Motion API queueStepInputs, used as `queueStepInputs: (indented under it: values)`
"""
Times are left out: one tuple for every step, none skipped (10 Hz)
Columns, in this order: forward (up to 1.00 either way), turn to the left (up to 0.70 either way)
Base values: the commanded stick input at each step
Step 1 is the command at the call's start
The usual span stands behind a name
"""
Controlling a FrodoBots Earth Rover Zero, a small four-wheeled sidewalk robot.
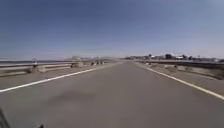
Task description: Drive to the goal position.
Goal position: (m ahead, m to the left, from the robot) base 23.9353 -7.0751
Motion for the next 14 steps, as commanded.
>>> queueStepInputs:
  values:
    - [1.0,0.0]
    - [1.0,0.0]
    - [1.0,0.0]
    - [1.0,0.0]
    - [1.0,0.0]
    - [1.0,0.0]
    - [1.0,0.0]
    - [1.0,-0.21]
    - [1.0,-0.09]
    - [1.0,0.0]
    - [1.0,0.0]
    - [1.0,0.0]
    - [1.0,0.0]
    - [1.0,0.0]
